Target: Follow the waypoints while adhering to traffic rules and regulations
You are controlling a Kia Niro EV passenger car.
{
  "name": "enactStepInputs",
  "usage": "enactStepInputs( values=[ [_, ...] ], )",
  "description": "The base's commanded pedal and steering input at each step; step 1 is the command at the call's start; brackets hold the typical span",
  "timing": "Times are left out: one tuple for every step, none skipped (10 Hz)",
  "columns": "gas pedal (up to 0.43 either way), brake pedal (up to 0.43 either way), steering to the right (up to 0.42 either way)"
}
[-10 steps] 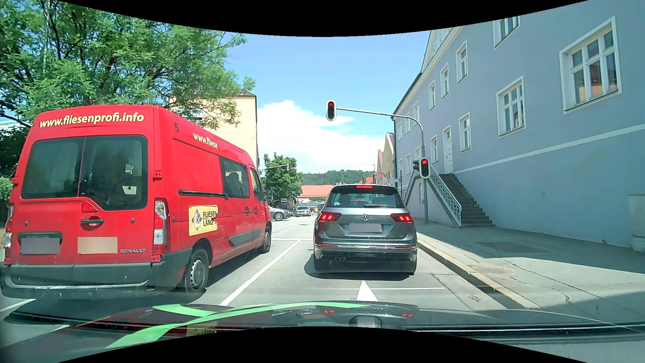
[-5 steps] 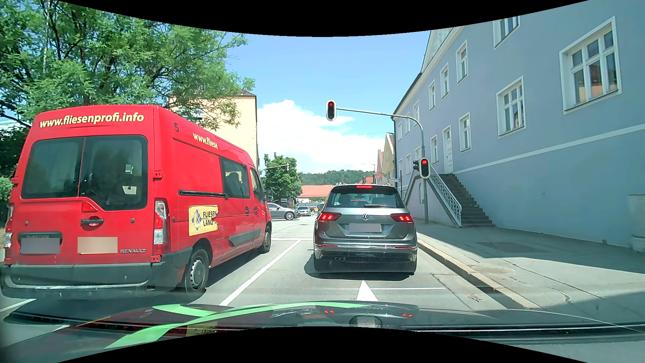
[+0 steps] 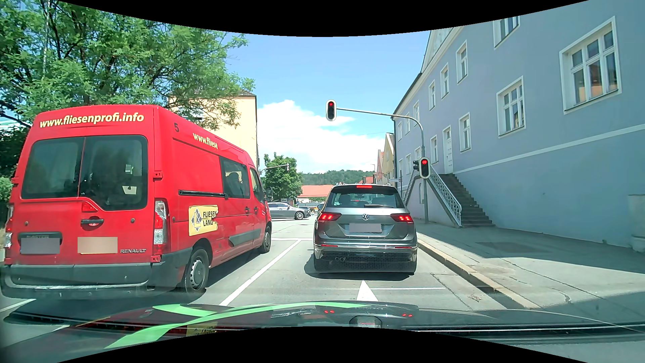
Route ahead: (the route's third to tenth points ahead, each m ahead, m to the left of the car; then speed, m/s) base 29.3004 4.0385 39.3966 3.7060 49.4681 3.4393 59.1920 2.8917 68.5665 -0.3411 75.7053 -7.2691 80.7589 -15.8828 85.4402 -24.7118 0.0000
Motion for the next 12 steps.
enactStepInputs(
  values=[
    [0.0, 0.366, -0.007],
    [0.0, 0.366, -0.007],
    [0.0, 0.366, -0.007],
    [0.0, 0.366, -0.007],
    [0.0, 0.366, -0.007],
    [0.0, 0.366, -0.007],
    [0.0, 0.366, -0.007],
    [0.0, 0.366, -0.007],
    [0.0, 0.366, -0.007],
    [0.0, 0.366, -0.007],
    [0.0, 0.366, -0.007],
    [0.0, 0.366, -0.007]
  ],
)
